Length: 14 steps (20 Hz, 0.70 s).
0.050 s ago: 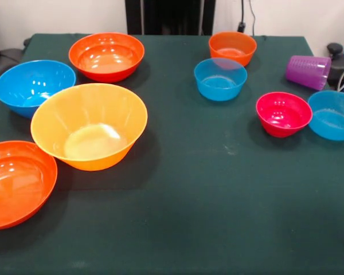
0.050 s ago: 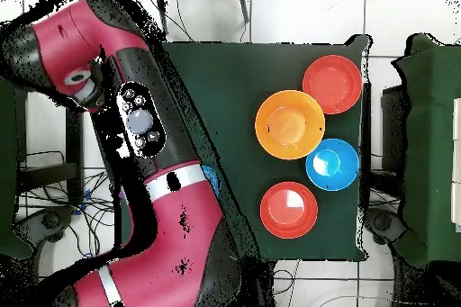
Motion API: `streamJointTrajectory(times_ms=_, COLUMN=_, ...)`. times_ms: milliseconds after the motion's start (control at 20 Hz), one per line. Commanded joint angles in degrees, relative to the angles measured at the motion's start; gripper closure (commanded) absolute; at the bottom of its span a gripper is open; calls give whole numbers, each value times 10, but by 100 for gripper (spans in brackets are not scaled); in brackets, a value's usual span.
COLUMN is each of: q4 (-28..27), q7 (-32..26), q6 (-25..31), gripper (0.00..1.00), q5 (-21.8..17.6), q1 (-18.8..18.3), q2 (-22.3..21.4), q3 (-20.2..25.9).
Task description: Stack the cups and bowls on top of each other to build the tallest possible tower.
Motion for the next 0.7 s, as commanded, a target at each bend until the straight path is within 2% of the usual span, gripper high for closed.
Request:
streamJointTrajectory(times_ms=50, q4=-182, q7=-16, q6=80, gripper=100, q5=-109, q1=-32, q2=65, q3=-28)
streamJointTrajectory(times_ms=400, q4=-210, q7=-90, q6=52, gripper=100, q5=-134, q1=-53, q2=80, q3=-2)
streamJointTrajectory(times_ms=550, q4=-196, q7=-98, q6=27, gripper=100, q5=-126, q1=-63, q2=82, q3=-1)
streamJointTrajectory(times_ms=700, q4=-186, q7=-100, q6=36, gripper=100, q5=-120, q1=-65, q2=70, q3=-4)
